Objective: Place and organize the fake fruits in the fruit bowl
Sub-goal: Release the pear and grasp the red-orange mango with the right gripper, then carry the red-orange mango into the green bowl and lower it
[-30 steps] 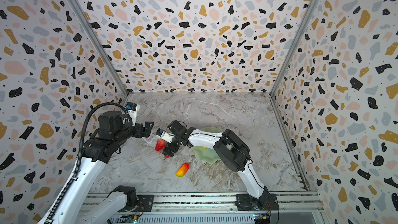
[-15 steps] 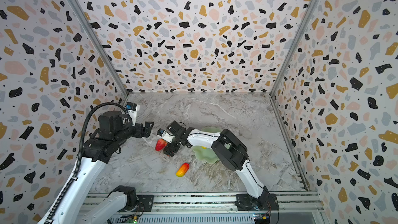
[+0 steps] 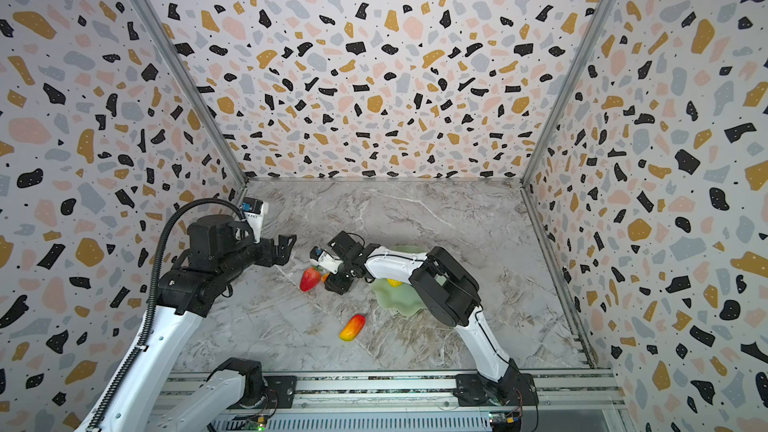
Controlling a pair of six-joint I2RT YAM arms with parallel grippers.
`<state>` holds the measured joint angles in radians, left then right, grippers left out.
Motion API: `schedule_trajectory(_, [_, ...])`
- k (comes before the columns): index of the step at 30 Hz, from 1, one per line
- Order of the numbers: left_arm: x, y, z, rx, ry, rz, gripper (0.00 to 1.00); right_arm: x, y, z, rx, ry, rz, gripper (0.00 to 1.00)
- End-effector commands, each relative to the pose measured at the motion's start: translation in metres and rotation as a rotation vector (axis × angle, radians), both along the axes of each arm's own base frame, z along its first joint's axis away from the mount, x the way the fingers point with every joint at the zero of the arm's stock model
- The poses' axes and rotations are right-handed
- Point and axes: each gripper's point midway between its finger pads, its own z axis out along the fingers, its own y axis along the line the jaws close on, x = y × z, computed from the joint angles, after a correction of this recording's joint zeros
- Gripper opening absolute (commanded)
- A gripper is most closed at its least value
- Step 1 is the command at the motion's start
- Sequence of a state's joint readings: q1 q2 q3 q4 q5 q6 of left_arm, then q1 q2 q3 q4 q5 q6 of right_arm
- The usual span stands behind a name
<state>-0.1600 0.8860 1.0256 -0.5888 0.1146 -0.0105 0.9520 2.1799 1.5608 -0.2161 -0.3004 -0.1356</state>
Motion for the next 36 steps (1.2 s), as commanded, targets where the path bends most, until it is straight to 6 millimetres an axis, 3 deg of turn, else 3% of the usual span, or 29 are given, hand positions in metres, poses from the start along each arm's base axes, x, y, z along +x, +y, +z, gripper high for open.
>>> schedule_trajectory(1, [0.000, -0.002, 0.009, 0.000, -0.040, -0.010, 1.00, 0.001, 0.007, 0.031, 0.047, -0.011, 0.010, 0.45])
schedule_trajectory(7, [0.000, -0.002, 0.009, -0.001, -0.043, -0.011, 1.00, 0.000, -0.001, 0.044, 0.051, -0.022, 0.010, 0.22])
schedule_trajectory(12, [0.000, -0.002, 0.009, -0.002, -0.046, -0.011, 1.00, 0.003, -0.017, 0.075, 0.071, -0.065, 0.003, 0.14])
schedule_trajectory(15, [0.001, -0.003, 0.008, -0.004, -0.045, -0.013, 1.00, 0.005, -0.038, 0.099, 0.087, -0.097, -0.017, 0.10])
schedule_trajectory(19, [0.000, -0.003, 0.008, -0.003, -0.043, -0.013, 1.00, 0.010, -0.091, 0.117, 0.050, -0.140, -0.101, 0.09])
schedule_trajectory(23, [0.000, -0.001, 0.010, 0.004, -0.049, -0.007, 1.00, 0.013, -0.159, 0.121, -0.045, -0.181, -0.262, 0.09])
schedule_trajectory(27, [0.001, -0.002, 0.009, 0.001, -0.044, -0.012, 1.00, -0.008, -0.196, 0.120, -0.055, -0.161, -0.328, 0.09])
schedule_trajectory(31, [0.002, -0.004, 0.007, -0.006, -0.044, -0.020, 1.00, -0.023, -0.206, 0.105, -0.047, -0.121, -0.337, 0.09])
schedule_trajectory(36, [0.003, -0.007, 0.008, -0.023, -0.043, -0.028, 1.00, -0.021, -0.201, 0.087, -0.064, -0.093, -0.353, 0.08])
